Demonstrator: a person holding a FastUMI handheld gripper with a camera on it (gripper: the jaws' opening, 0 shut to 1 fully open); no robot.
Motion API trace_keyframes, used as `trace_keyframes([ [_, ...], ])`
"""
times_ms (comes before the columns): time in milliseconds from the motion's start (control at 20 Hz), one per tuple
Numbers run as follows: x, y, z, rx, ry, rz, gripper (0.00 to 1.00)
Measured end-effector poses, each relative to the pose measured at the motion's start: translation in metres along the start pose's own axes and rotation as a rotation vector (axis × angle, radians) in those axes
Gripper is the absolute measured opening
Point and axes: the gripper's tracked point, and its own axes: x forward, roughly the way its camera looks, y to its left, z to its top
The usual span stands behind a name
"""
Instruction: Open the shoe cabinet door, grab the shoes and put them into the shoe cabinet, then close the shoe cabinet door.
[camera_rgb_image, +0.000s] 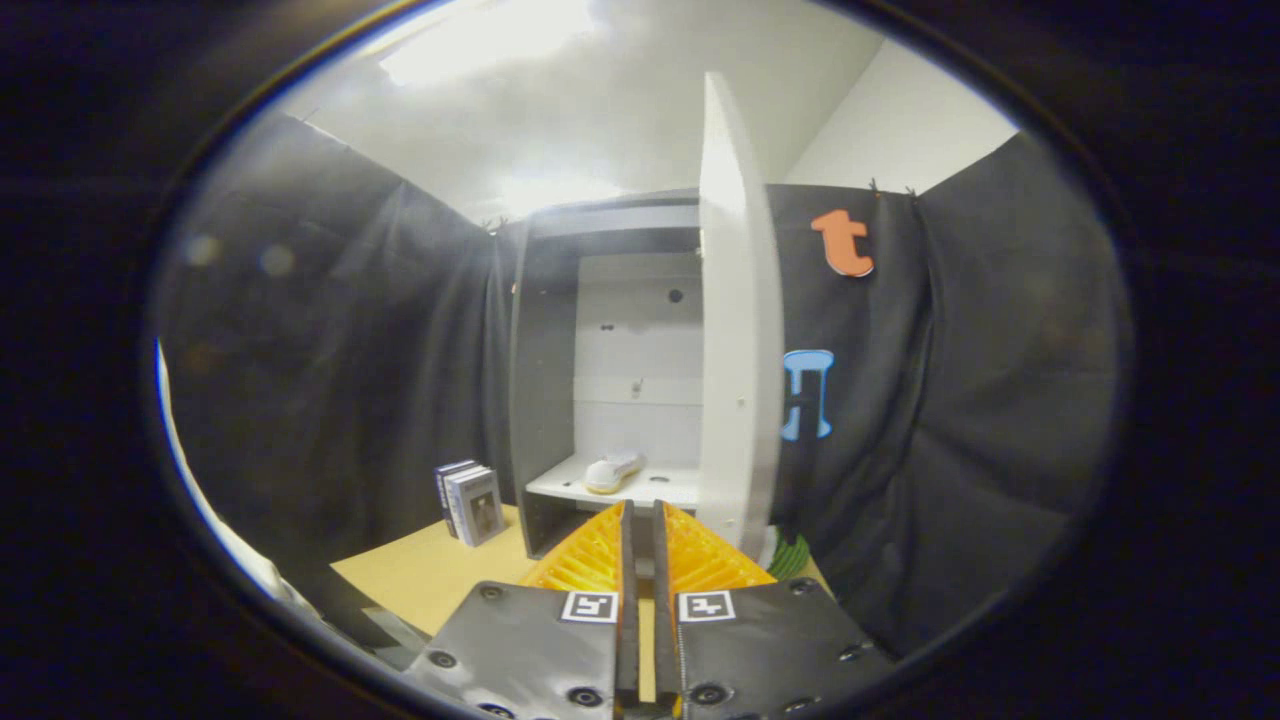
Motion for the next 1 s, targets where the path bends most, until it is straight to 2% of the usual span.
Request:
trace_keyframes([
  [100,0.015,0.025,-0.027,0.026,0.040,0.016,0.08],
  [300,0.044,0.055,-0.083,0.103,0.150,-0.010,0.10],
  [400,0.056,0.068,-0.110,0.127,0.199,-0.021,0.31],
  [750,0.092,0.101,-0.246,0.177,0.431,-0.077,0.35],
  [1000,0.104,0.093,-0.331,0.203,0.517,-0.145,0.36],
])
